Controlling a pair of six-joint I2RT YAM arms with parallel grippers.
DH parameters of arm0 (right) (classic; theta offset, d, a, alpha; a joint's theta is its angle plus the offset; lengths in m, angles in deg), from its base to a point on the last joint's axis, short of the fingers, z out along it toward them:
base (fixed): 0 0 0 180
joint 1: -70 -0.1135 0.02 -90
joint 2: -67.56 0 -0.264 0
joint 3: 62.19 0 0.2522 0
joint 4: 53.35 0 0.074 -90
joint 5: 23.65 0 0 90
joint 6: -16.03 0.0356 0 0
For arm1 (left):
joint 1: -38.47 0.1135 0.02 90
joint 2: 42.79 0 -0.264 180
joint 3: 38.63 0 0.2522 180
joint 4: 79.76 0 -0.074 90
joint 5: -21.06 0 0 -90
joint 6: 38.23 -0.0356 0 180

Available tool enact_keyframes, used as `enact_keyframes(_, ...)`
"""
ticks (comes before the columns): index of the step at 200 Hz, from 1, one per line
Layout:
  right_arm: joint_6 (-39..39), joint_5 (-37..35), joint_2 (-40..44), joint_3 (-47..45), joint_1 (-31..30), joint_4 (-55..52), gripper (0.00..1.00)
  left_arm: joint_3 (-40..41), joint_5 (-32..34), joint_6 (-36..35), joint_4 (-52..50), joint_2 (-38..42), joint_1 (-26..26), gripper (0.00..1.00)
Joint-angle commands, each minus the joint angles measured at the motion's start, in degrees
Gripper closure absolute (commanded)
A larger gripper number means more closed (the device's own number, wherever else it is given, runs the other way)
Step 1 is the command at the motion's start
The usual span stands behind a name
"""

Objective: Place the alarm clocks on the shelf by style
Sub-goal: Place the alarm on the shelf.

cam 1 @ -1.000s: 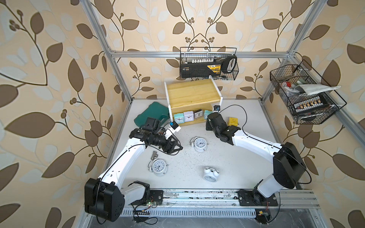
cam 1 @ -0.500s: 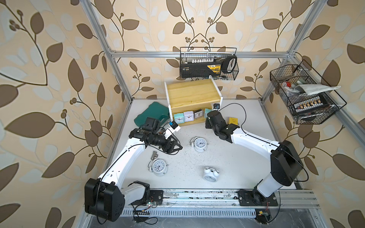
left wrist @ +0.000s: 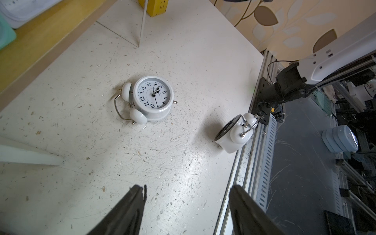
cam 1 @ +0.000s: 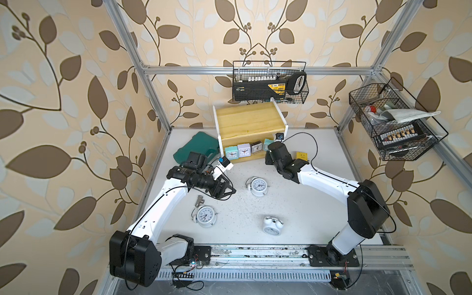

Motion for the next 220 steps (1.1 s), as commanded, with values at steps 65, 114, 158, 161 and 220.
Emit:
enact_keyframes(65,1.6,-2.3,2.2,-0.1,0.6,-1.5,0.72,0.5,-2.0,-1.1,-1.0,1.3,0.7,0.3)
enact_keyframes(114,4.1,-5.9,1.4,0.7,0.6,-2.7,0.72,0.4,-2.0,-1.1,-1.0,1.6,0.8,0.3)
enact_keyframes(158,7.4,-9.4,1.5,0.7,0.4,-4.2,0.74,0.4,-2.1,-1.2,-1.0,1.5,0.8,0.3)
enact_keyframes(161,7.6,-9.6,1.5,0.6,0.4,-4.2,0.74,0.4,-2.1,-1.2,-1.0,1.5,0.8,0.3)
enact_keyframes(220,5.5,-4.3,3.6,1.3,-0.9,-5.2,0.66,0.4,-2.0,-1.3,-1.1,1.5,0.8,0.3)
